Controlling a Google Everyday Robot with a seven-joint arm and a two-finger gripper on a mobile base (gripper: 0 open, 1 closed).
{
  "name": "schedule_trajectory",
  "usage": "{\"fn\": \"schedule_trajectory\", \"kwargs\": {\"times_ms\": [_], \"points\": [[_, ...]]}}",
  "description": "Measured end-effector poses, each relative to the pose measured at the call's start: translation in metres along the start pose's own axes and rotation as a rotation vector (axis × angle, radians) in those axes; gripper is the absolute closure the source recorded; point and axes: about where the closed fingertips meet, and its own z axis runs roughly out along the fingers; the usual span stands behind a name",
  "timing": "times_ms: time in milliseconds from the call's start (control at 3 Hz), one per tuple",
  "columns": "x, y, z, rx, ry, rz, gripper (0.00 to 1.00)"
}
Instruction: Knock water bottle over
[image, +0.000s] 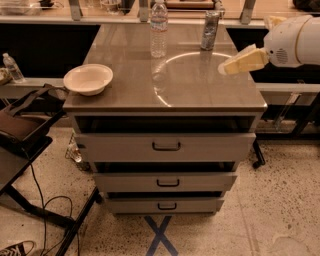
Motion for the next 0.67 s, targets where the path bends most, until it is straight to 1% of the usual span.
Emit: {"fn": "schedule_trajectory", "kwargs": {"times_ms": [333, 667], "points": [[-0.001, 0.0, -0.002, 0.002, 0.009, -0.009, 0.0], [-0.012, 0.001, 0.019, -0.007, -0.048, 0.031, 0.0]]}}
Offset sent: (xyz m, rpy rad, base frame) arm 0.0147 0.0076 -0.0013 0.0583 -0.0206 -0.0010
